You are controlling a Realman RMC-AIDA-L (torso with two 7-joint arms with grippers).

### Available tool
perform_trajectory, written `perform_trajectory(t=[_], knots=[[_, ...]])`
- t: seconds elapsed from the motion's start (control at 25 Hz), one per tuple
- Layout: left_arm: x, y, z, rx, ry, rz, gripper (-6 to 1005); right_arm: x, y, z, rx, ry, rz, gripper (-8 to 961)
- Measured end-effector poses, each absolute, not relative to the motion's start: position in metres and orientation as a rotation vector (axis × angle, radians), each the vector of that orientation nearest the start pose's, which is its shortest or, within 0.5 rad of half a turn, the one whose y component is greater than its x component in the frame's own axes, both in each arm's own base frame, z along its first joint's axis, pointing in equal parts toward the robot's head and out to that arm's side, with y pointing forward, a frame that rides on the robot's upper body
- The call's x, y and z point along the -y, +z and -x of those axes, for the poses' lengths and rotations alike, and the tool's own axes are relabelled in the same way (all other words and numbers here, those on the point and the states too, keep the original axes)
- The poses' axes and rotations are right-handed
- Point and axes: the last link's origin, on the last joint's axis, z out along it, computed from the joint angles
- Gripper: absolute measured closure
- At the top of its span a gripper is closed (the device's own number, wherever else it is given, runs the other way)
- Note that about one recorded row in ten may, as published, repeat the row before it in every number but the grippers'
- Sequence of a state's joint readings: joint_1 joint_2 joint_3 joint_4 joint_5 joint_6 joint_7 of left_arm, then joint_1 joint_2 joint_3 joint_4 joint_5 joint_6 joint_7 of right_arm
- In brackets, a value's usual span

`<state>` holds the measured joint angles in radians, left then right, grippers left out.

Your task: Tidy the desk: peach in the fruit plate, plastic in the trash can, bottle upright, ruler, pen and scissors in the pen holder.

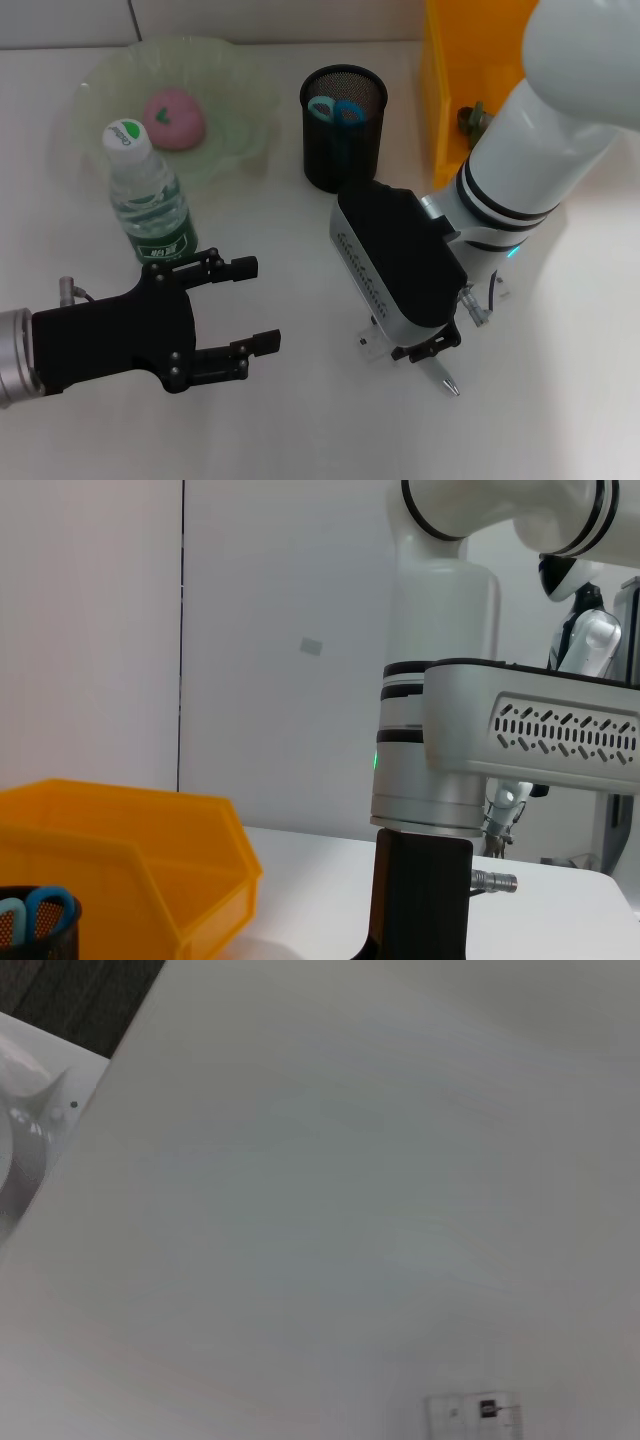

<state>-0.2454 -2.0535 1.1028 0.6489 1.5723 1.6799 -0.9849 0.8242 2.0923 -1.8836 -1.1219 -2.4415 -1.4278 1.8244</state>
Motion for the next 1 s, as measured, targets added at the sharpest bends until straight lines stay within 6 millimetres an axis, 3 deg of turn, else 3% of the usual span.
perform_trajectory(t=[0.04, 0.24, 0.68, 0.8, 0.88, 0.92, 1.0], knots=[[-0.244, -0.017, 0.278, 0.237, -0.939, 2.759, 234, -0.325, -0.105, -0.131, 0.688, -0.908, 3.052, 375], [-0.245, -0.017, 0.278, 0.234, -0.938, 2.759, 234, -0.327, -0.104, -0.131, 0.663, -0.908, 3.057, 568], [-0.246, -0.016, 0.277, 0.221, -0.934, 2.757, 234, -0.331, -0.091, -0.111, 0.577, -0.774, 3.033, 582], [-0.245, -0.016, 0.277, 0.223, -0.933, 2.756, 234, -0.344, -0.067, -0.097, 0.444, -0.597, 2.989, 582], [-0.245, -0.016, 0.277, 0.223, -0.933, 2.755, 234, -0.358, -0.031, -0.078, 0.289, -0.280, 2.918, 579], [-0.245, -0.016, 0.277, 0.223, -0.932, 2.755, 234, -0.358, -0.031, -0.078, 0.289, -0.280, 2.918, 578], [-0.245, -0.016, 0.277, 0.223, -0.933, 2.754, 234, -0.366, -0.002, -0.064, 0.197, 0.003, 2.852, 576]])
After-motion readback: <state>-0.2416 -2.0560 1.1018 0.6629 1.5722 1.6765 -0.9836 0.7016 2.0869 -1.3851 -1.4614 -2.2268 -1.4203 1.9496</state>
